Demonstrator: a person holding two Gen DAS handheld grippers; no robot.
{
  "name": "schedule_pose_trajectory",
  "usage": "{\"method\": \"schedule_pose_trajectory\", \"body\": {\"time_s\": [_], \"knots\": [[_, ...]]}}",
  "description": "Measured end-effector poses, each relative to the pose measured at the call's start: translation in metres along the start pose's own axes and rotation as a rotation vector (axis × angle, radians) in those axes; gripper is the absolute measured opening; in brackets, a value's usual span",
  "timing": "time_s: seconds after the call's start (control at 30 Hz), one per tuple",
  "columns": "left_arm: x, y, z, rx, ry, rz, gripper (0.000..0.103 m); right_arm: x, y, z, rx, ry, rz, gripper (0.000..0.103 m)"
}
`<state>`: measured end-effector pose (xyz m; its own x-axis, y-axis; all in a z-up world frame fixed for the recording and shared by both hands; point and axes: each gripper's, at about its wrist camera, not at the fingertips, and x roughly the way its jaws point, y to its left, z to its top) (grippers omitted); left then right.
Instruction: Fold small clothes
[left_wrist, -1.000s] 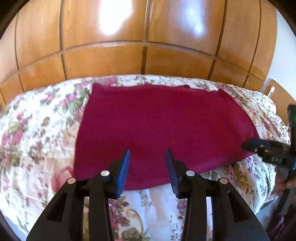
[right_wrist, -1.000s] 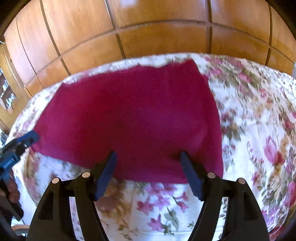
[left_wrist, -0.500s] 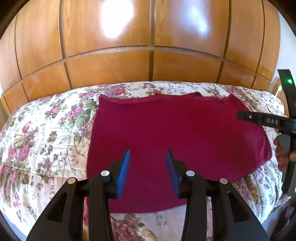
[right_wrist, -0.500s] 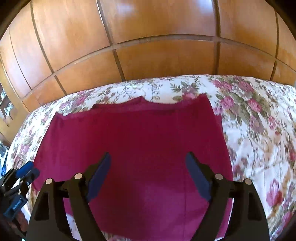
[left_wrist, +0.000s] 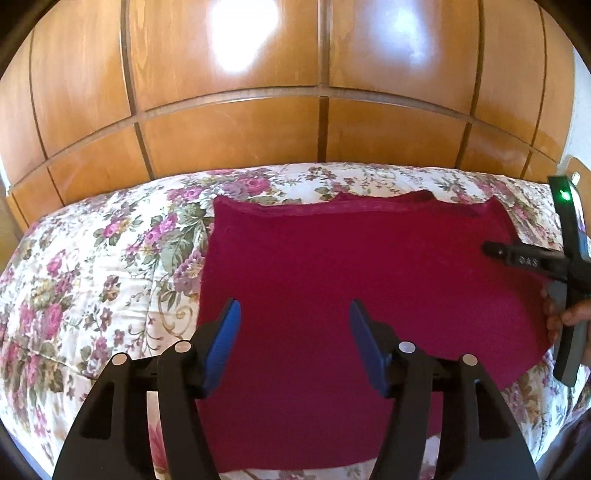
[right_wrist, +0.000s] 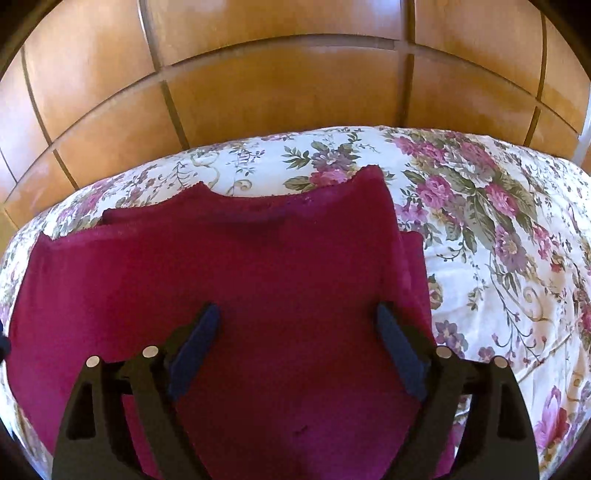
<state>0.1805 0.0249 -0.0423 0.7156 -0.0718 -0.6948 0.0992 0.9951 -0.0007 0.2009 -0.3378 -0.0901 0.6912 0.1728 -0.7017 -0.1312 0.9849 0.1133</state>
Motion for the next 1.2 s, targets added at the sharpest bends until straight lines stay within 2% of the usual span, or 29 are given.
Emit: {"method": "schedule_pose_trajectory", "body": {"time_s": [0.1,0.23,0.3,0.43,0.5,0.57,0.63,0.7,0.83,0.93,1.0,1.1,1.17,1.2], "knots": [[0.006,0.012,0.004,-0.036,0.008,-0.002,0.06,0.003,-0.001,-0.004,0.003,-0.027,0.007,0.089],[0.015,0.046,0.015,-0.17,0.027,-0.078,0.06,0.003,-0.002,-0.006,0.005,-0.048,0.018,0.09],[0.026,0.065,0.021,-0.245,0.049,-0.111,0.051,0.003,-0.002,-0.006,0.004,-0.053,0.021,0.09],[0.057,0.101,0.034,-0.398,0.089,-0.177,0.043,0.002,-0.002,-0.006,0.007,-0.063,0.026,0.09],[0.074,0.106,0.038,-0.427,0.119,-0.144,0.038,0.002,-0.002,-0.007,0.008,-0.066,0.027,0.09],[0.094,0.105,0.037,-0.393,0.167,-0.03,0.035,0.001,-0.002,-0.007,0.008,-0.069,0.03,0.09],[0.113,0.104,0.029,-0.392,0.216,-0.006,0.036,0.001,-0.003,-0.007,0.007,-0.069,0.03,0.09],[0.114,0.102,0.027,-0.387,0.202,0.033,0.044,0.001,-0.002,-0.007,0.007,-0.067,0.029,0.09],[0.089,0.1,0.027,-0.393,0.166,0.061,0.044,-0.008,-0.006,0.002,-0.003,-0.009,0.072,0.09],[0.058,0.094,0.019,-0.335,0.096,0.071,0.044,-0.03,-0.024,0.004,0.06,-0.028,0.14,0.09],[0.04,0.086,0.012,-0.308,0.06,0.057,0.044,-0.044,-0.046,0.0,0.135,-0.049,0.165,0.091],[0.018,0.069,0.0,-0.278,0.026,-0.027,0.044,-0.048,-0.079,-0.013,0.244,-0.026,0.201,0.089],[0.007,0.054,-0.01,-0.255,0.02,-0.104,0.044,-0.039,-0.093,-0.026,0.297,0.029,0.245,0.076],[0.006,0.047,-0.012,-0.246,0.025,-0.142,0.044,-0.032,-0.096,-0.033,0.315,0.064,0.287,0.074]]}}
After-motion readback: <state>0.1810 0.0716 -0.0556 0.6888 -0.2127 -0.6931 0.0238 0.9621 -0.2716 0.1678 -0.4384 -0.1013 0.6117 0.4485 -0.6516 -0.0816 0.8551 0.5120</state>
